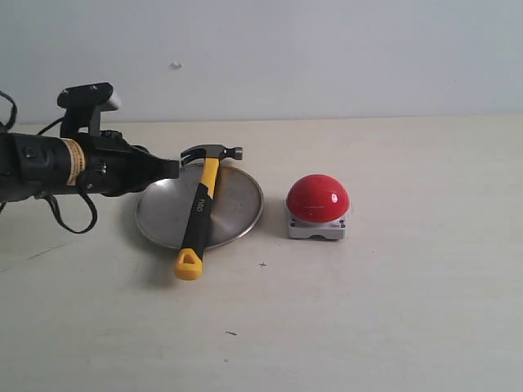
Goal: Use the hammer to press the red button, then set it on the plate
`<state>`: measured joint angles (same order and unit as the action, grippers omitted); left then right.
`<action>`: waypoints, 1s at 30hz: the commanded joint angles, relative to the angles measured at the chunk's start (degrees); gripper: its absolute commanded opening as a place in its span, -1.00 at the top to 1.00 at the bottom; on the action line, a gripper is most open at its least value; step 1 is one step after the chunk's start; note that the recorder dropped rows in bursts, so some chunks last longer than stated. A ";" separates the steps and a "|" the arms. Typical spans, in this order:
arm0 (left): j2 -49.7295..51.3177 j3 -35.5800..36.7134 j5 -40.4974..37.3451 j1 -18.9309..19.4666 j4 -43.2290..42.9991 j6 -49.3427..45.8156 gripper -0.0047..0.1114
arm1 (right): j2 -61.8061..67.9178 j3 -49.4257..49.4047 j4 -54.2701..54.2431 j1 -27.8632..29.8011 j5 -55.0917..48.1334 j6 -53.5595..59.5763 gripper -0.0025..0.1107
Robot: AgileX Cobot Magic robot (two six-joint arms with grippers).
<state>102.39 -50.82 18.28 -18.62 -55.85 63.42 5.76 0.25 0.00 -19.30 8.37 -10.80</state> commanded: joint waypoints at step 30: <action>-65.34 42.14 3.81 6.34 46.31 -45.25 0.92 | -0.44 -0.25 0.00 -0.02 -0.08 0.19 0.58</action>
<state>41.37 -11.13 22.16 -14.10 -10.83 18.23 5.76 0.25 0.00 -19.30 8.37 -10.80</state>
